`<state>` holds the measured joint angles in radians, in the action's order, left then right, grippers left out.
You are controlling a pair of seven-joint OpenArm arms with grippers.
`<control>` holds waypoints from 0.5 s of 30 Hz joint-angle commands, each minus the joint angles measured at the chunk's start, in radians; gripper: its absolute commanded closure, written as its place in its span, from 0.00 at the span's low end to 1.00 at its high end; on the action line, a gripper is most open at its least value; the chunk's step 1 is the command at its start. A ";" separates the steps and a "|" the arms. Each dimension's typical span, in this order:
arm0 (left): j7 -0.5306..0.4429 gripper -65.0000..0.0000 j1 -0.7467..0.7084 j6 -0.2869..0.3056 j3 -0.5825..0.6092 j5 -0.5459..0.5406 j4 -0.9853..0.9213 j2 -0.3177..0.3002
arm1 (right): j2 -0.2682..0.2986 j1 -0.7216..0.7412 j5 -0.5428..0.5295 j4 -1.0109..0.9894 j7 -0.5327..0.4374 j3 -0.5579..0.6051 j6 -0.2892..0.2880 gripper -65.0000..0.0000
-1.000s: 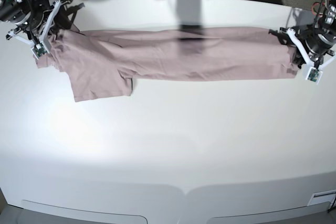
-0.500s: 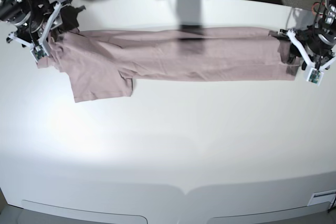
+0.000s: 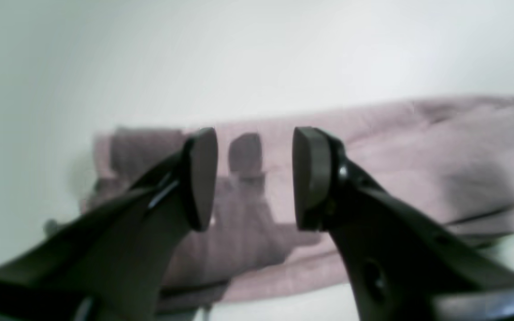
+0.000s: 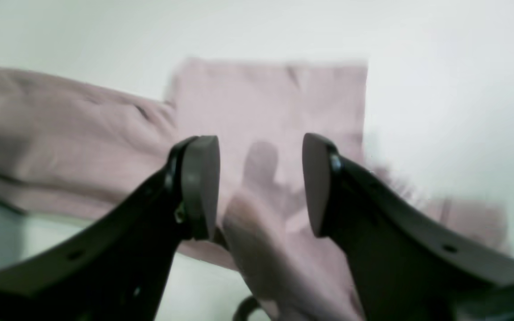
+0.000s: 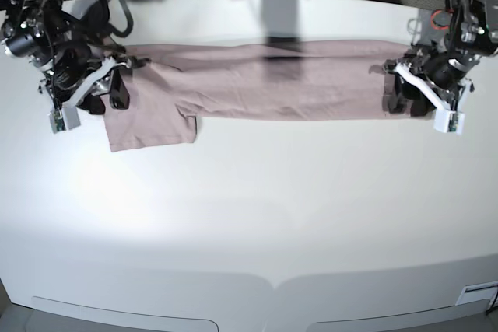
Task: Fold the T-shirt properly
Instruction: 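Lower the folded edge onto the shirt and open both grippers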
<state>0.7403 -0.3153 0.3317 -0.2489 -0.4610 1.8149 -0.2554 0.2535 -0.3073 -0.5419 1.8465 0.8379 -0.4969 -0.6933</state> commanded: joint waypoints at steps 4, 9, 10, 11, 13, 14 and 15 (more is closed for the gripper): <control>0.003 0.58 0.003 0.001 -0.005 -0.011 -0.087 -0.005 | -0.001 0.008 -0.004 -0.077 0.008 -0.006 -0.005 0.53; -0.010 0.58 0.003 0.002 -0.005 -0.011 -0.212 -0.005 | -0.001 0.008 -0.004 -0.190 -0.006 -0.006 -0.005 0.53; -0.026 0.58 0.004 0.006 -0.005 -0.011 -0.238 -0.005 | -0.001 0.009 -0.003 -0.214 -0.018 -0.006 -0.005 0.53; -0.045 0.58 0.006 0.013 -0.005 -0.011 -0.267 -0.005 | -0.001 0.014 -0.002 -0.238 -0.031 -0.006 -0.005 0.53; -0.056 0.58 0.024 0.019 -0.005 -0.011 -0.327 -0.005 | -0.001 0.036 0.029 -0.286 -0.047 -0.006 -0.005 0.53; -0.053 0.58 0.039 0.019 -0.005 -0.011 -0.358 -0.005 | -0.001 0.051 0.044 -0.311 -0.050 -0.006 -0.005 0.53; -0.053 0.58 0.055 0.019 -0.005 -0.011 -0.389 -0.005 | 0.000 0.070 0.055 -0.335 -0.049 -0.006 -0.005 0.53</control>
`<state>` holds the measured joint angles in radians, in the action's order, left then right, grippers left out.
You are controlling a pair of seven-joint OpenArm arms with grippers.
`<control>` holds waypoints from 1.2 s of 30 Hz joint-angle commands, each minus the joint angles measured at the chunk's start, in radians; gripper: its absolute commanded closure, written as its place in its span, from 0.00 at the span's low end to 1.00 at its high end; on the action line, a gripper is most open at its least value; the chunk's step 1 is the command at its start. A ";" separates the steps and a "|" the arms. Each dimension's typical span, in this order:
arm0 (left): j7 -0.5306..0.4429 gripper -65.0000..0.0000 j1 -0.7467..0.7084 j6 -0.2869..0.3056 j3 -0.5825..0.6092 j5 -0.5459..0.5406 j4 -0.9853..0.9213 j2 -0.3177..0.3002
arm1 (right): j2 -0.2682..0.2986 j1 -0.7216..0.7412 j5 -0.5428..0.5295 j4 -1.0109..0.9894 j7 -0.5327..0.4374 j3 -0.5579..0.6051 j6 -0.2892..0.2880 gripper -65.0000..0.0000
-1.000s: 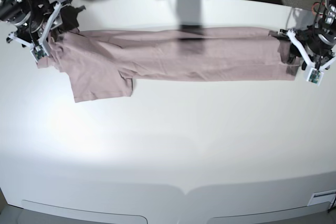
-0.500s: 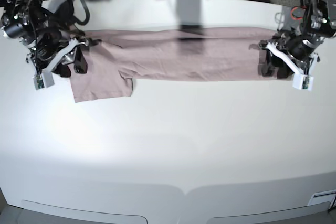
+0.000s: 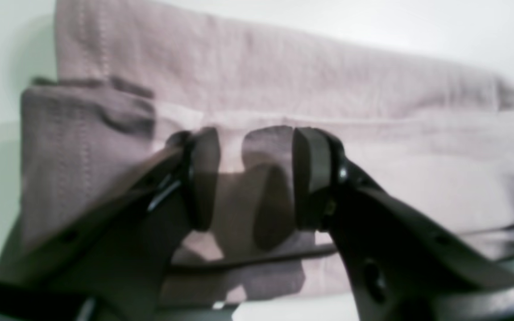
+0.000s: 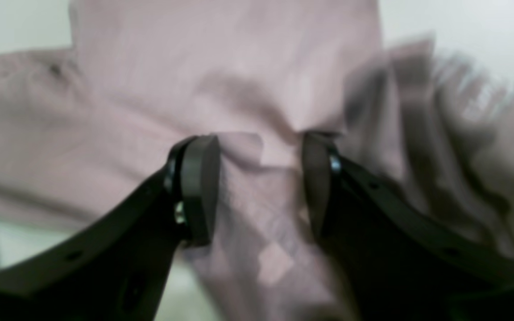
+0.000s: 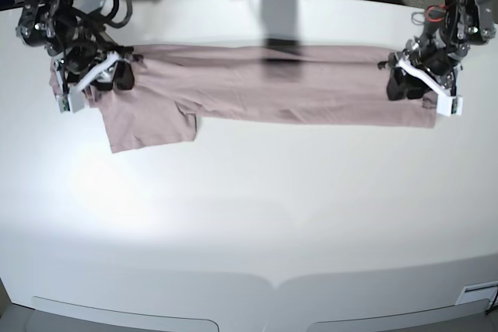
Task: Fold the T-shirt properly
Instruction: 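Lower the folded edge onto the shirt and open both grippers, then pull the shirt ends apart with both grippers to straighten the strip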
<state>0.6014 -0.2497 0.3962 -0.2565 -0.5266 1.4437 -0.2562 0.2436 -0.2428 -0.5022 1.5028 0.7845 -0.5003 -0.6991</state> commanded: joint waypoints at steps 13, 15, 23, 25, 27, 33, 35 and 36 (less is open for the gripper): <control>0.076 0.58 0.213 -0.045 0.003 0.144 -0.259 -0.005 | 0.017 0.257 0.114 -0.200 -0.035 0.074 0.001 0.53; 0.075 0.58 0.235 -0.044 0.003 0.145 -0.270 -0.005 | 0.018 0.286 0.142 -0.224 -0.053 0.119 0.001 0.53; 0.043 0.58 0.290 -0.045 0.003 0.211 -0.272 -0.008 | 0.023 0.406 0.246 -0.271 -0.111 0.257 0.039 0.53; 0.058 0.58 0.305 -0.045 0.003 0.212 -0.272 -0.011 | 0.023 0.442 0.244 -0.271 -0.067 0.259 0.040 0.53; 0.064 0.58 0.314 -0.045 0.003 0.212 -0.272 -0.014 | 0.026 0.467 0.232 -0.270 -0.022 0.259 0.039 0.53; 0.055 0.58 0.322 -0.045 0.003 0.156 -0.251 -0.046 | 0.086 0.481 0.145 -0.229 0.000 0.258 0.033 0.53; 0.056 0.58 0.322 -0.045 0.003 0.139 -0.222 -0.064 | 0.114 0.481 0.109 -0.190 0.011 0.258 0.034 0.53; 0.057 0.58 0.322 -0.045 0.003 0.140 -0.203 -0.076 | 0.127 0.481 0.096 -0.167 0.019 0.258 0.034 0.53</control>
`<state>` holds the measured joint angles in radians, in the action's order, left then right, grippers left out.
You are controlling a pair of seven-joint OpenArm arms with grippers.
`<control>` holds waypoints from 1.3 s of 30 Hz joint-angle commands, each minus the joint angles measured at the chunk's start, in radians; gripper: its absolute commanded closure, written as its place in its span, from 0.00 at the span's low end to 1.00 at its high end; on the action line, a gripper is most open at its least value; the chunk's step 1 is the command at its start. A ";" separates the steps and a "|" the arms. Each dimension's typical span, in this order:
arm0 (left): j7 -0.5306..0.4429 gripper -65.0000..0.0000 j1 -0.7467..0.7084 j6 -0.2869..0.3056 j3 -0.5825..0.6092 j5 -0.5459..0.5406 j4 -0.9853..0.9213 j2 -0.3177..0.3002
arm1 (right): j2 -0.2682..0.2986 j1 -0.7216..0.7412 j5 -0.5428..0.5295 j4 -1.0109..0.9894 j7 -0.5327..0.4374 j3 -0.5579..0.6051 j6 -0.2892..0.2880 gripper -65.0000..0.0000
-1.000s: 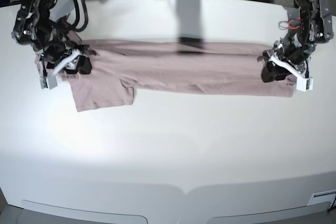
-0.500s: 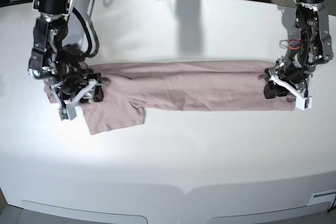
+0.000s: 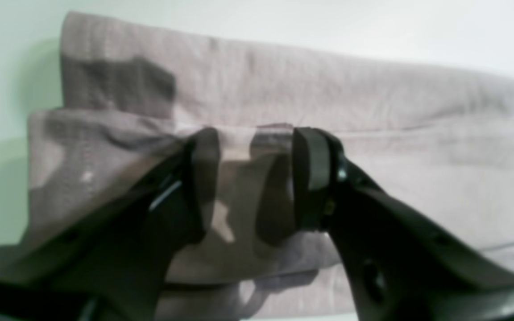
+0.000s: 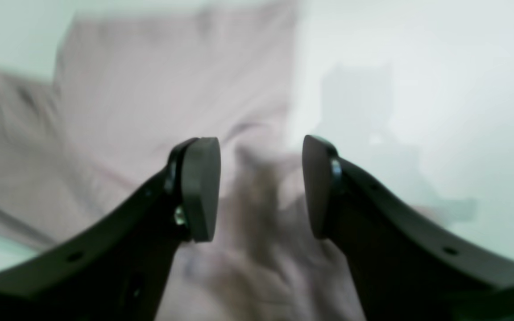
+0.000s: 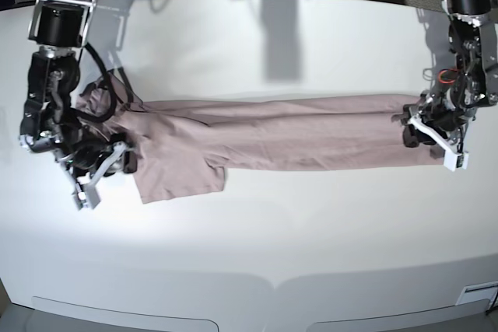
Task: Fold the T-shirt properly
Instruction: 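Pull the shirt ends apart with both grippers to straighten the strip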
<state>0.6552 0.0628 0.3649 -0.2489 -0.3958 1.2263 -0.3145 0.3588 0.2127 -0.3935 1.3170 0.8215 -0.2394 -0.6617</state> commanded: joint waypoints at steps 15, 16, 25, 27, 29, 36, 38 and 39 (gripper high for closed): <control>-0.013 0.29 0.006 -0.013 -0.006 0.058 0.270 -0.087 | 0.048 0.025 -0.056 0.248 0.037 -0.004 -0.003 0.53; -0.011 0.29 0.006 -0.014 -0.006 0.076 0.270 -0.087 | 0.048 0.025 -0.057 0.248 0.046 -0.004 -0.003 0.53; 0.134 0.30 0.010 -0.098 -0.022 0.202 0.270 -0.089 | 0.048 0.025 -0.060 0.248 0.080 -0.004 -0.004 0.53; 0.145 0.30 0.007 -0.096 -0.049 0.154 0.264 -0.094 | 0.048 0.026 -0.074 0.248 0.080 -0.004 -0.004 0.53; 0.145 0.30 0.007 -0.095 -0.073 0.126 0.245 -0.113 | 0.049 0.025 -0.110 0.248 0.085 -0.004 -0.004 0.53; 0.145 0.30 0.008 0.037 -0.084 -0.086 0.074 -0.245 | 0.048 0.025 -0.120 0.248 0.104 -0.004 -0.004 0.53; 0.157 0.30 0.010 0.102 -0.084 -0.192 -0.006 -0.263 | 0.049 0.025 -0.120 0.248 0.104 -0.004 -0.004 0.53; 0.171 0.30 0.011 0.140 -0.084 -0.235 -0.041 -0.266 | 0.049 0.025 -0.122 0.248 0.104 -0.004 -0.004 0.53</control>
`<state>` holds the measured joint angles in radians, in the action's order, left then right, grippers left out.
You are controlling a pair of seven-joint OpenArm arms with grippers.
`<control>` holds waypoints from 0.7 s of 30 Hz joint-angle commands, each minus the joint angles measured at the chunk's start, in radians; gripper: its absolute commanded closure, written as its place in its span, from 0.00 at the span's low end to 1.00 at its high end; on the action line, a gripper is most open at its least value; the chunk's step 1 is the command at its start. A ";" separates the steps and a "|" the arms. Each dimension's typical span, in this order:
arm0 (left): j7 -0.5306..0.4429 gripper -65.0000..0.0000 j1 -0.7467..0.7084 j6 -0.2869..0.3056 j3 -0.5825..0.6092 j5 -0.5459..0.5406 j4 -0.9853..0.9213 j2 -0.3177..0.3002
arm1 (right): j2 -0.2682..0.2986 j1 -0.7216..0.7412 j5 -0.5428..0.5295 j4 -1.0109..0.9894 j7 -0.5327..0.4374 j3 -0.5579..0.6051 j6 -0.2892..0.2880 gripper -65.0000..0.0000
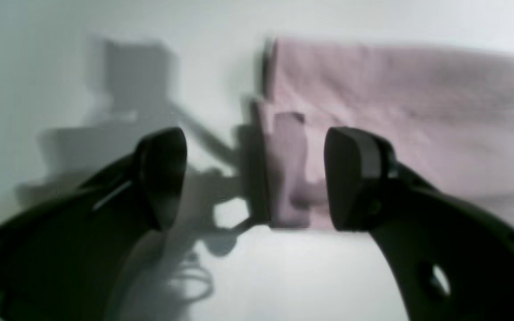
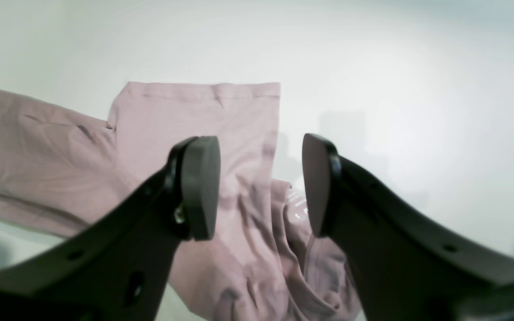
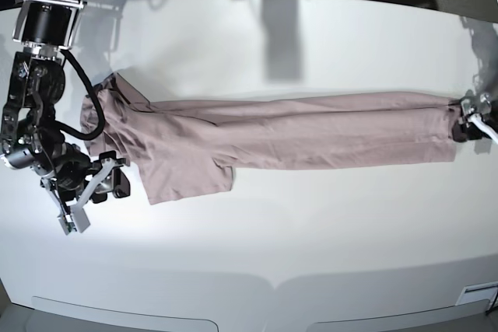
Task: Fold the T-shirt properly
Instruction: 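Pull the shirt ends apart with both grippers to straighten the strip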
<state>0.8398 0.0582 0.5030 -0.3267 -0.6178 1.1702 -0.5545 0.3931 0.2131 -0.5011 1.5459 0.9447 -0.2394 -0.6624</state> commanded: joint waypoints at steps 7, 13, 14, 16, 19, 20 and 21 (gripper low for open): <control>0.012 0.30 0.017 0.136 -0.006 -0.177 -0.122 0.001 | 0.014 0.025 -0.035 0.019 -0.019 -0.004 -0.003 0.53; 0.065 0.30 0.017 0.176 -0.006 -0.204 -0.140 0.087 | 0.015 0.025 -0.034 0.019 -0.018 -0.005 -0.003 0.53; 0.081 0.30 0.017 0.189 -0.006 -0.222 -0.140 0.101 | 0.015 0.025 -0.034 0.019 -0.018 -0.005 -0.003 0.53; 0.087 0.30 0.016 0.194 -0.006 -0.227 -0.140 0.120 | 0.014 0.025 -0.034 0.019 -0.018 -0.005 -0.003 0.53; 0.063 0.30 0.013 0.194 -0.006 -0.220 -0.140 0.123 | 0.015 0.025 -0.034 0.021 -0.014 -0.005 -0.003 0.53; 0.055 0.30 0.011 0.193 -0.006 -0.221 -0.140 0.119 | 0.015 0.025 -0.034 0.021 -0.013 -0.005 -0.003 0.53; 0.050 0.30 0.011 0.193 -0.006 -0.220 -0.140 0.114 | 0.015 0.025 -0.034 0.021 -0.012 -0.005 -0.003 0.53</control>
<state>0.8677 0.0658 0.7082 -0.3317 -0.8658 1.0256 -0.4183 0.3931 0.2131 -0.5201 1.5459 0.9493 -0.2394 -0.6624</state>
